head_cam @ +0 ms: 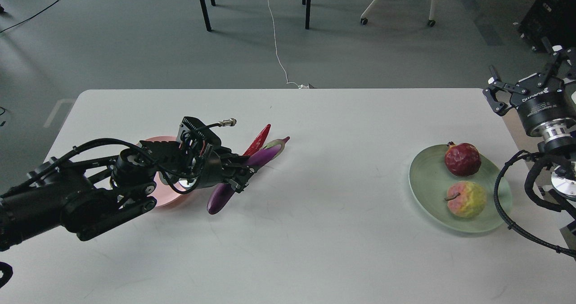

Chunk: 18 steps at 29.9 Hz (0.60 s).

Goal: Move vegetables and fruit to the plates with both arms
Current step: 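Lay the eggplant onto the pink plate with the left gripper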

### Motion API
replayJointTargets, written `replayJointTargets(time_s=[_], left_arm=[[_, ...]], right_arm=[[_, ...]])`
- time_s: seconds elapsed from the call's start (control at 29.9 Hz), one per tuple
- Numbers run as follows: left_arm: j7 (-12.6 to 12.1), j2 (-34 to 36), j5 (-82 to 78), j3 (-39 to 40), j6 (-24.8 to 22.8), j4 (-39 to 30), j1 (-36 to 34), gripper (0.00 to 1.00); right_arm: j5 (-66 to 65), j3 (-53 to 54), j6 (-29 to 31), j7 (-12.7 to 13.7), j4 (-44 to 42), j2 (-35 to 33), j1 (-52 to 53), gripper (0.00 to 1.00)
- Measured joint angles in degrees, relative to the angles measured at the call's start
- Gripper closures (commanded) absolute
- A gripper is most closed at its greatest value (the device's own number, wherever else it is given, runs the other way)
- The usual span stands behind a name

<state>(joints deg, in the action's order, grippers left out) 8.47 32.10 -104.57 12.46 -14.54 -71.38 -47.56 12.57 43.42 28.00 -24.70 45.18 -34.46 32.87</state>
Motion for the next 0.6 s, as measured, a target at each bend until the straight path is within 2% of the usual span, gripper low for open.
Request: replayJointTargets(time_s=[0.13,0.27,0.43,0.5,0.53,0.6], left_arm=[[0.1,9.7,10.7,2.0,0.0,-4.8,-0.2,0.83],[1.4,19.7,12.9,1.6,0.3,-6.1,-0.2,0.83],[1.8,24.4,12.7,0.1,0.8,-3.5,3.1,0.81],[1.8,24.7,12.6,-0.2,1.3,-2.8,4.6,0.71],[1.6,24.7,12.5,-0.2,1.6,-2.6,5.1,0.59],[1.1,24.4,12.5,-0.2,2.3,-2.3,5.6,0.56]], right_arm=[[0.0,-0.1,0.0,0.0,0.0,-0.1,0.0,0.01],[0.0,-0.1,0.0,0.0,0.0,0.1,0.1,0.01],[0.0,-0.1,0.0,0.0,0.2,1.2,0.1,0.01],[0.0,-0.2,0.0,0.0,0.3,1.7,0.2,0.01],[0.0,-0.2,0.0,0.0,0.4,1.8,0.2,0.01],[0.0,-0.2,0.0,0.0,0.4,1.8,0.5,0.01]])
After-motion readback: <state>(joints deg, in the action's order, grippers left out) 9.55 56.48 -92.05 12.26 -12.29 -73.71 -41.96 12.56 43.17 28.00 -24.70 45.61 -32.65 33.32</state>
